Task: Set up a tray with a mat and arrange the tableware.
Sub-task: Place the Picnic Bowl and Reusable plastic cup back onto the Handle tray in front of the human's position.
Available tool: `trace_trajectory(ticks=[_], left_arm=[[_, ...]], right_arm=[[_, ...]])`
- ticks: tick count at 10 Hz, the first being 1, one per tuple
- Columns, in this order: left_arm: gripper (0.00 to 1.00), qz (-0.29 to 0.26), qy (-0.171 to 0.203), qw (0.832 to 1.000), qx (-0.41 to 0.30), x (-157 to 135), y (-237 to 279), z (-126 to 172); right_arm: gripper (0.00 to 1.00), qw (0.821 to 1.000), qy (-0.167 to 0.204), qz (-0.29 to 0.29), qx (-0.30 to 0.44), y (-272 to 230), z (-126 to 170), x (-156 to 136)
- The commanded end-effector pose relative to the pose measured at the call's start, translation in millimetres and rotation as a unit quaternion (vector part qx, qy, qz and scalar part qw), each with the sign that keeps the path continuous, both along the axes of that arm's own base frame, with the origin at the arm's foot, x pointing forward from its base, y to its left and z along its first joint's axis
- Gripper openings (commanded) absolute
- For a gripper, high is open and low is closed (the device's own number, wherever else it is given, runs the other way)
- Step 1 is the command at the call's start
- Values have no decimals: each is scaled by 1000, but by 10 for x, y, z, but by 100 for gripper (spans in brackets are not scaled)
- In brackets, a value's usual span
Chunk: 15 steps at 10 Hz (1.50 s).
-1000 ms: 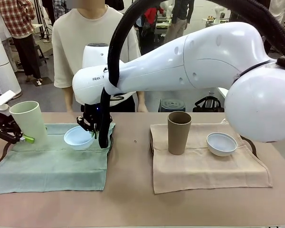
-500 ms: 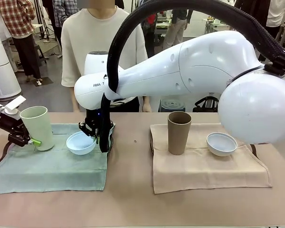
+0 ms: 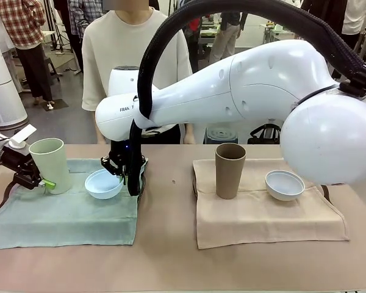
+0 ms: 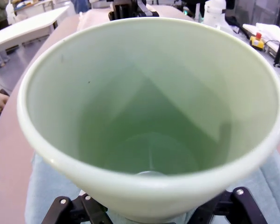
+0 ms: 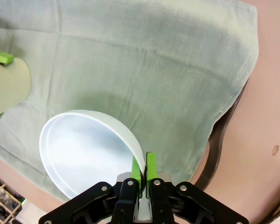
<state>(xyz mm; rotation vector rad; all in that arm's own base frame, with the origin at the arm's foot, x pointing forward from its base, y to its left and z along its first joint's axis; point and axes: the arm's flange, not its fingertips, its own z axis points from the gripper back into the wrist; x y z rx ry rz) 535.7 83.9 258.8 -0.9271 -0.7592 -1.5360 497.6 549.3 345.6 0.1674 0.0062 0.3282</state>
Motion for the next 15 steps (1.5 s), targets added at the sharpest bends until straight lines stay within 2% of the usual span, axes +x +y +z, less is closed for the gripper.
trace_trajectory(ticks=[1, 2, 3, 7, 9, 11, 13, 14, 15], left_arm=[[100, 2, 2, 1000, 9, 19, -26, 35], [100, -2, 0, 1000, 16, 10, -19, 69], [100, -6, 2, 999, 32, 0, 0, 82], [100, 17, -1, 992, 125, 21, 351, 154], [100, 40, 6, 985, 168, -58, 503, 399], [100, 52, -3, 976, 210, -409, 434, 864], [100, 110, -16, 956, 271, -821, 290, 1251], [100, 155, -27, 948, 276, -961, 197, 1429], [100, 215, -4, 935, 281, -1104, 78, 1592]], right_arm=[[64, 1000, 7, 12, 11, -32, 38, 15], [100, 1000, 4, 8, 8, -40, 76, -4], [25, 1000, 4, 9, -1, -57, 109, -35], [25, 1000, -19, 6, 3, -195, 325, -205], [25, 999, -31, 5, 13, -254, 429, -286], [25, 999, -48, 0, 7, -364, 609, -398], [25, 998, -68, 6, 12, -553, 828, -522], [44, 998, -66, 1, 20, -649, 942, -562], [46, 998, -65, -8, 19, -712, 1054, -617]])
